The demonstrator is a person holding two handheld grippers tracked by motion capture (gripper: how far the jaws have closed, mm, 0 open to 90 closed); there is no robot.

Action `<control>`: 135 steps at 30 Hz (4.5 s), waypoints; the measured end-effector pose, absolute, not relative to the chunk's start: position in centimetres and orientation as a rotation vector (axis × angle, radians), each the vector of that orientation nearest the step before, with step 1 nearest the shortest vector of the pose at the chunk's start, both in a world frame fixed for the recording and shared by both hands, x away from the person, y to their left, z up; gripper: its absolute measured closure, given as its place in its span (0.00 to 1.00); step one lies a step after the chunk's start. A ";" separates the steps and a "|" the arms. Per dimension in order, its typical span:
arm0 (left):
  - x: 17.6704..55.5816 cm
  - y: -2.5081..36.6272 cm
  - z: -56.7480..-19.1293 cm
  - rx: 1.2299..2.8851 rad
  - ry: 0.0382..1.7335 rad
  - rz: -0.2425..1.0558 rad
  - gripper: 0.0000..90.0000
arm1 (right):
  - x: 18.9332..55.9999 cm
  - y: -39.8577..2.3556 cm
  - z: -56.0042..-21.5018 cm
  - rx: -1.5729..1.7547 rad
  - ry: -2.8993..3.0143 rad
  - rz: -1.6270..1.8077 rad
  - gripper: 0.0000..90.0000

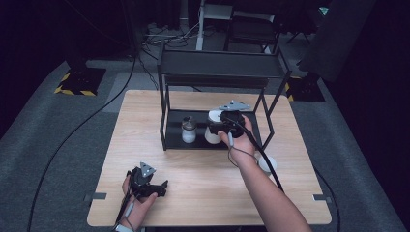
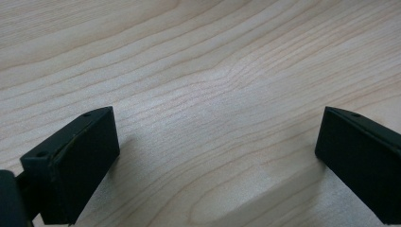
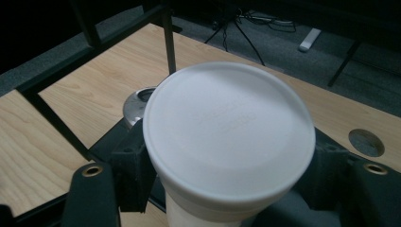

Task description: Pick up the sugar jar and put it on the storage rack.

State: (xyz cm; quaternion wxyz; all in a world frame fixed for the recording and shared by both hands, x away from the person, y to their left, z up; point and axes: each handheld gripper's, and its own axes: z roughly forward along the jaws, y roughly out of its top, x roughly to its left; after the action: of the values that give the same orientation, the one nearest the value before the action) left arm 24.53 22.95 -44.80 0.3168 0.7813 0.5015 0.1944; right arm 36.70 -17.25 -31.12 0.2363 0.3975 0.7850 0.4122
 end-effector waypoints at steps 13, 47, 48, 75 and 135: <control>24.5 22.9 -44.8 2.052 1.322 0.512 0.01 | 39.7 -15.7 -33.8 1.168 2.160 1.079 0.38; 24.6 23.0 -44.8 2.054 1.318 0.511 0.01 | 40.8 -14.9 -35.4 1.195 2.149 1.037 0.24; 24.6 23.0 -44.8 2.054 1.318 0.511 0.01 | 40.8 -15.1 -35.2 1.196 2.146 1.044 0.22; 24.6 22.9 -44.8 2.049 1.327 0.513 0.01 | 32.0 -23.5 -27.9 1.130 2.053 1.184 0.12; 24.6 22.8 -44.8 2.046 1.334 0.517 0.01 | 20.5 -35.5 -34.6 1.221 2.001 1.165 0.05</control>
State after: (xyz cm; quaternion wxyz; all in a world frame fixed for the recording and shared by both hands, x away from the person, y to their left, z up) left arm 24.63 22.76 -44.84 0.3169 0.7773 0.5068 0.1963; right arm 20.53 -35.50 -34.62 0.2588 0.4506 0.7383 0.4300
